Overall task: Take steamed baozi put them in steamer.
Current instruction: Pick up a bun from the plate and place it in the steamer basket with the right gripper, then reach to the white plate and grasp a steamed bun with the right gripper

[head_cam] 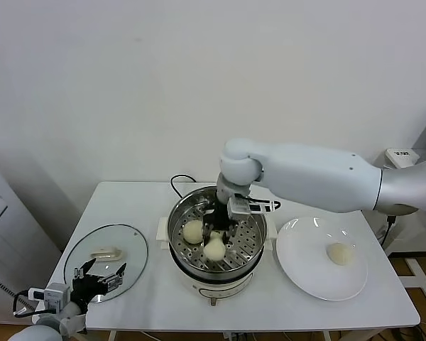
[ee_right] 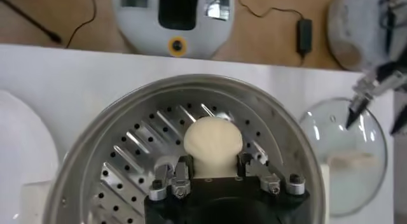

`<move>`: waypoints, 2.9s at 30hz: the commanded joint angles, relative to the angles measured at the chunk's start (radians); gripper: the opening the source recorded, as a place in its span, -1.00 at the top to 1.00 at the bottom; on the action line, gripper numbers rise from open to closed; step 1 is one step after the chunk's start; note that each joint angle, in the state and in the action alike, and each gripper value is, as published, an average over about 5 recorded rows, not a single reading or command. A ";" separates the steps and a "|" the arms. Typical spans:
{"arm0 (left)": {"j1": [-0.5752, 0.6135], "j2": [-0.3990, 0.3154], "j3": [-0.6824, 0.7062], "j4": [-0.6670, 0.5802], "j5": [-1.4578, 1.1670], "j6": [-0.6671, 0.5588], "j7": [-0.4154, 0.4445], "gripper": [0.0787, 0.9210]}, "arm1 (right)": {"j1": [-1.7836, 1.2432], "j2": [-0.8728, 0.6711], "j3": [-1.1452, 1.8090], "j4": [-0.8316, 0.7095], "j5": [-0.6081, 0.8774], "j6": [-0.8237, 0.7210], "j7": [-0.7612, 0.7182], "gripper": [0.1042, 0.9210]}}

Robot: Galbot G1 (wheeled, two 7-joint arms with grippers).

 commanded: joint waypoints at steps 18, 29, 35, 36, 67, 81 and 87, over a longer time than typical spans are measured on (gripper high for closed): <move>-0.008 0.010 -0.003 0.011 -0.005 -0.001 0.000 -0.77 | -0.043 -0.008 0.046 0.014 -0.127 0.043 -0.009 -0.64; -0.007 0.028 -0.011 0.012 -0.016 -0.002 0.000 -0.77 | 0.075 -0.145 0.156 -0.303 0.132 -0.185 -0.116 -0.76; -0.004 0.028 -0.015 0.010 -0.020 -0.002 0.000 -0.77 | 0.120 -0.240 0.066 -0.513 0.263 -0.341 -0.183 -0.76; -0.004 0.028 -0.016 0.010 -0.020 -0.002 0.000 -0.77 | 0.121 -0.260 0.043 -0.532 0.281 -0.358 -0.188 -0.76; -0.014 0.025 -0.016 0.016 -0.029 -0.003 0.001 -0.77 | -0.252 -0.535 0.112 -0.548 0.144 -0.386 -0.006 -0.76; -0.014 0.024 -0.015 0.017 -0.027 -0.002 0.001 -0.77 | -0.398 -0.510 0.228 -0.581 0.068 -0.383 0.032 -0.76; -0.014 0.024 -0.014 0.017 -0.027 -0.001 0.001 -0.77 | -0.449 -0.485 0.288 -0.604 0.038 -0.378 0.044 -0.76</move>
